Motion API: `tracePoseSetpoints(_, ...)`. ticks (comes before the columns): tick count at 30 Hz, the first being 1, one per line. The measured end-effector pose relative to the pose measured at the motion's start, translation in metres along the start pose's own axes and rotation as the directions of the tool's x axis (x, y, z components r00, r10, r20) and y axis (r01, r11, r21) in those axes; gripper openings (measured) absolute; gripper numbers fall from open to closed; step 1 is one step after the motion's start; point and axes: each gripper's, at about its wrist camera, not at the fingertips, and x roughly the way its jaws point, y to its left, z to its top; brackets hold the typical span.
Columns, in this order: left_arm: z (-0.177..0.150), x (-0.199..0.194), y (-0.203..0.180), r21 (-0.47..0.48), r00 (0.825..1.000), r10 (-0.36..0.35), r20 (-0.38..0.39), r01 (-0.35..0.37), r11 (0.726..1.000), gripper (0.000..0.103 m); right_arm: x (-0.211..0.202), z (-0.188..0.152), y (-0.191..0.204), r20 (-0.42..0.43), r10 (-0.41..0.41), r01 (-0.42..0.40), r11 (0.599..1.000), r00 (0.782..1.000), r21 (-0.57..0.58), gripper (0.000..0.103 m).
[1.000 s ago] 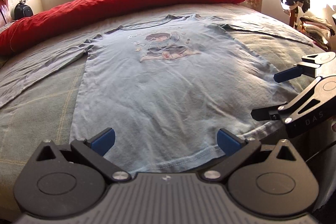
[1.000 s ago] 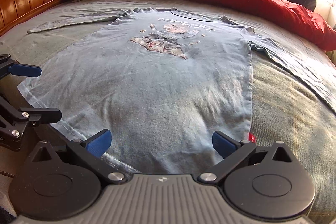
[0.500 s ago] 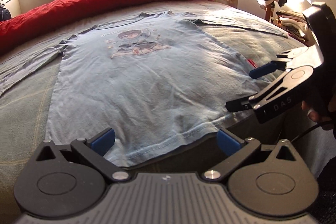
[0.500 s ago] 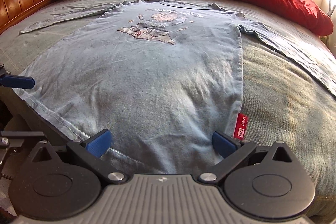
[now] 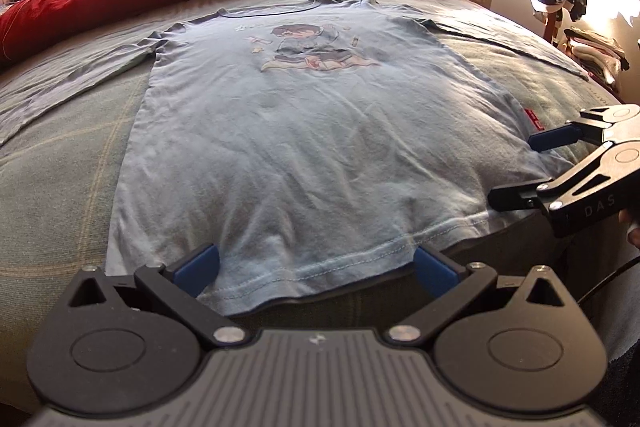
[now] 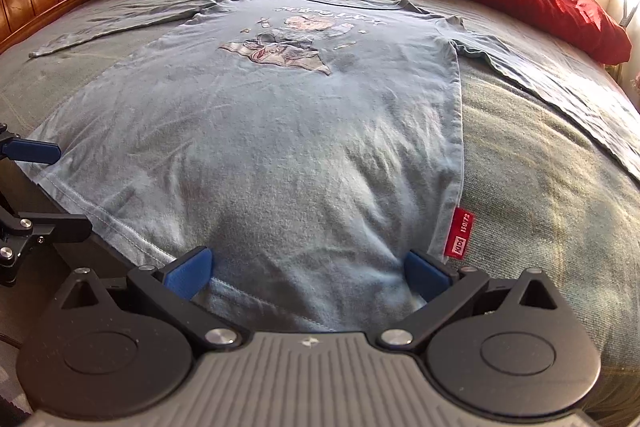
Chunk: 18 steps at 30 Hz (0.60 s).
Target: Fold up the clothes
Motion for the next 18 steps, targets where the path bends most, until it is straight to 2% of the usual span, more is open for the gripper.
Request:
tracePoseSetpoints(5, 0.010, -0.007, 0.004, -0.106, 1.000, 0.020, -0.018, -0.022, 0.994, 0.102, -0.004, -0.003, -0.005, 0.022, 0.030, -0.030, 1.000, 0.999, 0.001, 0.103)
tracePoseSetpoints(11, 0.037, -0.016, 0.007, -0.109, 0.998, 0.020, 0.060, -0.013, 0.994, 0.102, -0.014, 0.005, -0.014, 0.060, 0.094, -0.096, 0.995, 0.994, 0.033, 0.103)
tracePoseSetpoints(15, 0.048, 0.009, 0.009, -0.097, 1.000, -0.008, 0.018, 0.009, 0.995, 0.102, -0.022, 0.016, -0.014, 0.091, 0.125, -0.131, 0.990, 0.988, 0.054, 0.103)
tracePoseSetpoints(18, 0.040, 0.026, 0.015, -0.118, 0.998, -0.047, -0.050, 0.041, 0.992, 0.101, -0.025, 0.024, -0.010, 0.097, 0.133, -0.139, 0.989, 0.986, 0.055, 0.103)
